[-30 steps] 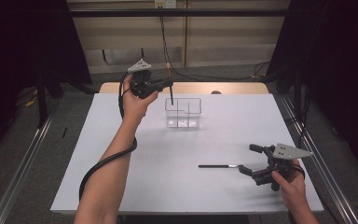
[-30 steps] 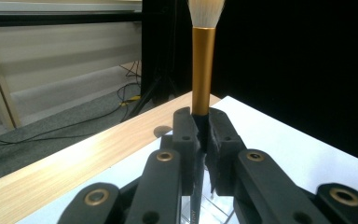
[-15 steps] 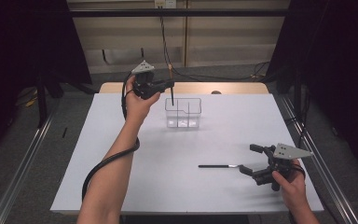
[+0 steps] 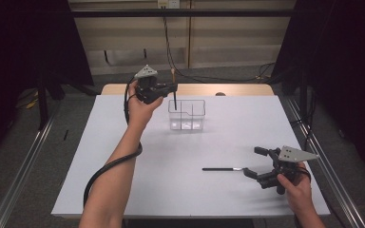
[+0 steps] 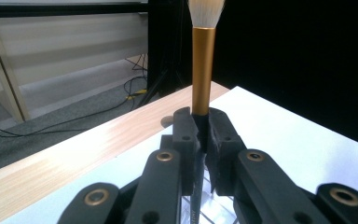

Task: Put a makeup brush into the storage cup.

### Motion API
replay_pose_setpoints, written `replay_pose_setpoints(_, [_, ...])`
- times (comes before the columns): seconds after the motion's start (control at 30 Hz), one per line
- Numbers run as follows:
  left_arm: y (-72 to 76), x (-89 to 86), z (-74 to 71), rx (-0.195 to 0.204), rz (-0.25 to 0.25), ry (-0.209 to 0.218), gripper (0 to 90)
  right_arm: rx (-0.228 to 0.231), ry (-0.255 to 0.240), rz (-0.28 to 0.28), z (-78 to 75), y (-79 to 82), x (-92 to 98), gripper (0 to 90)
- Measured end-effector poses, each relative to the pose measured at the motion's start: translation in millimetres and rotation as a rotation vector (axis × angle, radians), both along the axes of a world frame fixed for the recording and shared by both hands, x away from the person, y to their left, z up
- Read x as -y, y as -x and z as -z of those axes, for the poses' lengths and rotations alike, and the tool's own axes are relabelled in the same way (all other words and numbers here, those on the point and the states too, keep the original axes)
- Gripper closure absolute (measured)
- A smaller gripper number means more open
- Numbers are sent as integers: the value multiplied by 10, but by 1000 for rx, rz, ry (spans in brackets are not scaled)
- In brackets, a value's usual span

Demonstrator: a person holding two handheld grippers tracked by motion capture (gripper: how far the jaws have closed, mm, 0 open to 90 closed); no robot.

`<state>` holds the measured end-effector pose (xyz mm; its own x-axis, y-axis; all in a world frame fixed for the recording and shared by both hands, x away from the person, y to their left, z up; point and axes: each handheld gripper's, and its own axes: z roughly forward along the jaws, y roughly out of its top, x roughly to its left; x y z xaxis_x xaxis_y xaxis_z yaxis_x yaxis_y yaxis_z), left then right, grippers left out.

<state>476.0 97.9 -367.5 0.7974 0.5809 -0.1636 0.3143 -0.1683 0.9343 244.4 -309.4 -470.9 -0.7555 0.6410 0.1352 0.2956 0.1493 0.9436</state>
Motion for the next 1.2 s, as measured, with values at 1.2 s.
replay_pose_setpoints(1.2, [53,-79,176,-23,-9,-9,834,0,0,-4,1,-8,-12,29])
